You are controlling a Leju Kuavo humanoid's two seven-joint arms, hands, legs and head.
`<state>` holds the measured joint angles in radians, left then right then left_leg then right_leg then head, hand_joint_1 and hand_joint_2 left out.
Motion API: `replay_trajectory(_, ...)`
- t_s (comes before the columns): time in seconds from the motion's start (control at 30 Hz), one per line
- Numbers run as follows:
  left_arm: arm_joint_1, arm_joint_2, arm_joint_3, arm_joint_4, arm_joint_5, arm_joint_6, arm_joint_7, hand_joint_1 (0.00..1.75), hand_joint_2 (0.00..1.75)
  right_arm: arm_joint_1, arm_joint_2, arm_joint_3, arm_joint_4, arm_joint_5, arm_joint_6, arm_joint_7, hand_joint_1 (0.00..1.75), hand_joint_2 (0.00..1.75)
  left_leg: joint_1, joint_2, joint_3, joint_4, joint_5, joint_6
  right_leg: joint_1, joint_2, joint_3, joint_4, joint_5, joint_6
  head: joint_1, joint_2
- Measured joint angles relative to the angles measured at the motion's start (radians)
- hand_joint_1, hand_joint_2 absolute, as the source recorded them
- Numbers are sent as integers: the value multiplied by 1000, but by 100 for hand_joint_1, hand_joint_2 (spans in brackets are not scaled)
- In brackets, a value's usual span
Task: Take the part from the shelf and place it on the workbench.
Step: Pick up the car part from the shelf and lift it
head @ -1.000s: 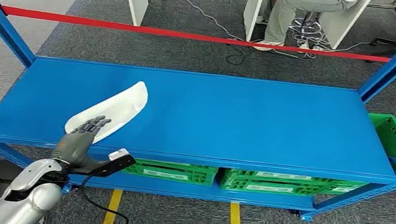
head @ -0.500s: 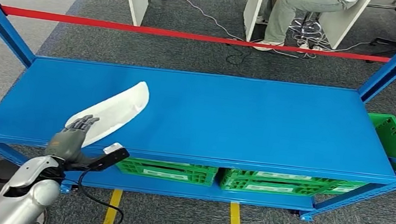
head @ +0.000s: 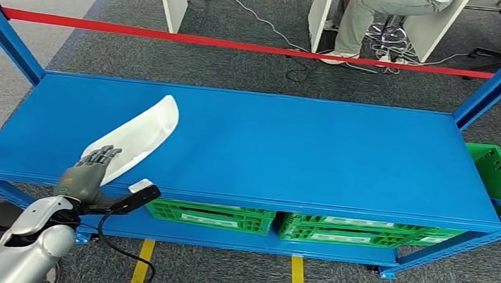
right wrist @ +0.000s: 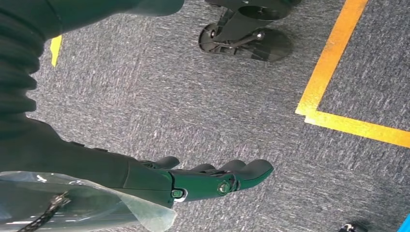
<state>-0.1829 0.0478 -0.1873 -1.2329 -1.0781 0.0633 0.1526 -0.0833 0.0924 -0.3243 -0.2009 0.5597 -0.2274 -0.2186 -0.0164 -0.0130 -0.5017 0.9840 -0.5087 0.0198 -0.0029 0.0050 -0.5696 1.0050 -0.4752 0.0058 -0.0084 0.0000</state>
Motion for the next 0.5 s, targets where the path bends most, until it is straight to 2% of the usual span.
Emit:
replay_trajectory(0.03,-1,0,2,2,0,0,0,54,175,0,0,0,0,0,0,0,0,175,0,0,0,0,0,0,0,0,0,0,0,0,0,0)
replay_trajectory(0.1,-4,-3,6,6,0,0,0,127,175,0,0,0,0,1,0,0,0,175,0,0,0,0,0,0,0,0,0,0,0,0,0,0)
replay_trajectory(0.17,-8,-6,9,10,0,2,-3,175,175,0,0,0,0,2,0,0,0,175,0,0,0,0,0,0,0,0,0,0,0,0,0,0)
replay_trajectory(0.5,-9,-15,10,21,0,9,-24,175,175,-1,1,-6,0,6,0,0,0,175,-1,-2,0,0,1,2,0,-5,2,0,0,0,0,0)
